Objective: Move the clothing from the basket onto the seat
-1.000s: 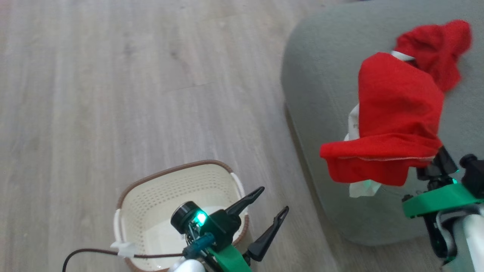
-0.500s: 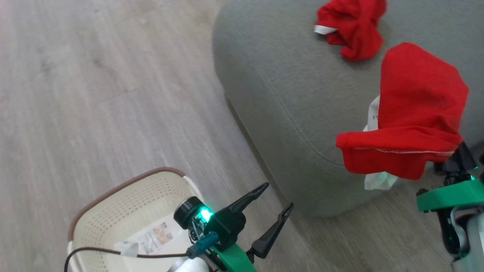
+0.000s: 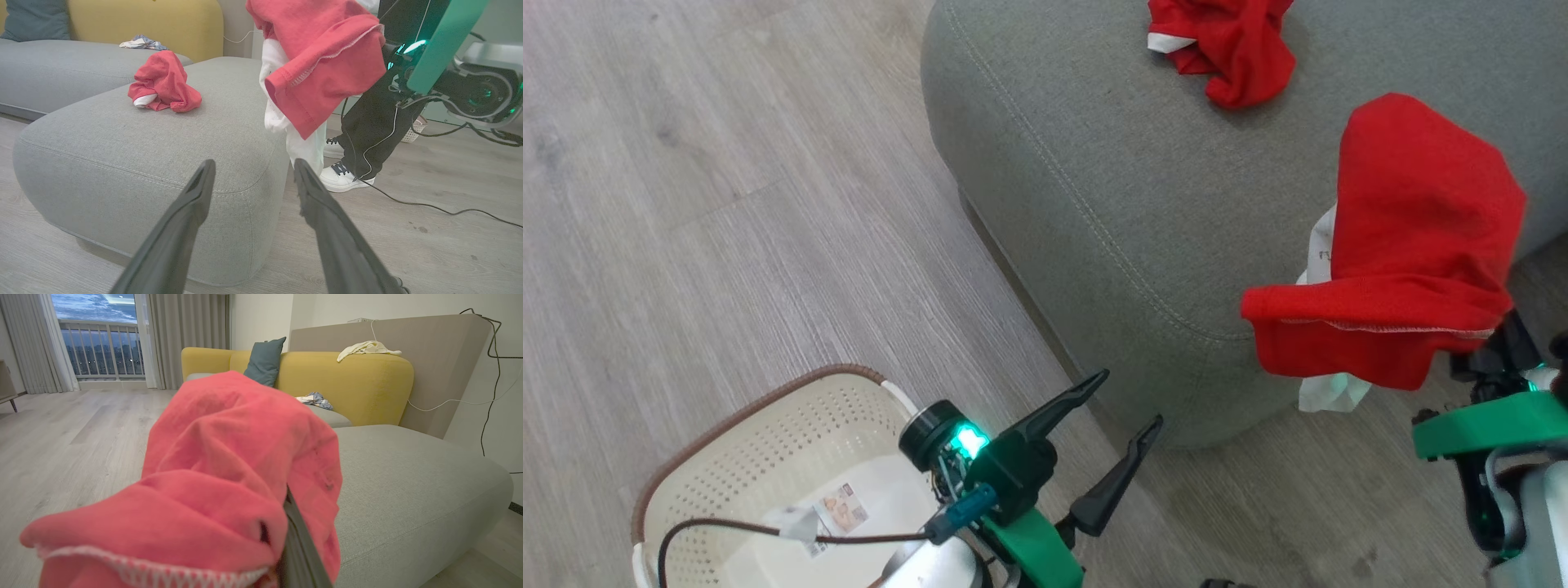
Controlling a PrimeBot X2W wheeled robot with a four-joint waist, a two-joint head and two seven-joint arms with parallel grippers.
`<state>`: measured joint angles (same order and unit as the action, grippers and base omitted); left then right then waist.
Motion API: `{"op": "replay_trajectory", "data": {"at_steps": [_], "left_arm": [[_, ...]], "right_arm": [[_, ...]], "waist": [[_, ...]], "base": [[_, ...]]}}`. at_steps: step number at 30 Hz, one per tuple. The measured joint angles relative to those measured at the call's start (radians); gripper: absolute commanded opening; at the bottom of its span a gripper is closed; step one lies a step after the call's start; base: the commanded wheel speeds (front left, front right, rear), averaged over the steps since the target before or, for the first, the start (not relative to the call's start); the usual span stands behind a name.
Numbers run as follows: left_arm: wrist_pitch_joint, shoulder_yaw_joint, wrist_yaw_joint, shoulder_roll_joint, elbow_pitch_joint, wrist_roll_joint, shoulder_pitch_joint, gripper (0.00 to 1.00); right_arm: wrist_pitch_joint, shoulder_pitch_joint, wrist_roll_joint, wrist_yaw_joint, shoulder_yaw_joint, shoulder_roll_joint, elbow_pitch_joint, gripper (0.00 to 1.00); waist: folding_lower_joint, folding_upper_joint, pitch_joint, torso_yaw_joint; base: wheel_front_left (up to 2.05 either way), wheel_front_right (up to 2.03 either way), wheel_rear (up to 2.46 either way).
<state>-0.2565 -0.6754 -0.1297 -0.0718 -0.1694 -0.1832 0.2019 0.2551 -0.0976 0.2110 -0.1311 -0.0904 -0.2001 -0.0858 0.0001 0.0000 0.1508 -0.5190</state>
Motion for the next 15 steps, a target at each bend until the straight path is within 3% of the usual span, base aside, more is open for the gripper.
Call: {"op": "replay_trajectory", "data": {"at_steps": [8, 15], "left_arm": [[0.000, -0.004, 0.000, 0.000, 0.006, 0.009, -0.001, 1.00], [0.000, 0.018, 0.000, 0.002, 0.042, 0.018, 0.009, 1.00]], "right_arm": [[0.000, -0.003, 0.000, 0.000, -0.032, -0.007, 0.002, 0.00], [0.000, -0.118, 0.005, 0.000, -0.103, -0.067, 0.044, 0.00]], "waist": [[-0.0001, 0.0000, -0.001, 0.024], [0.0000, 0.0000, 0.047, 0.049]], "base": [[0.00, 0.00, 0.00], [0.00, 0.00, 0.00]]}}
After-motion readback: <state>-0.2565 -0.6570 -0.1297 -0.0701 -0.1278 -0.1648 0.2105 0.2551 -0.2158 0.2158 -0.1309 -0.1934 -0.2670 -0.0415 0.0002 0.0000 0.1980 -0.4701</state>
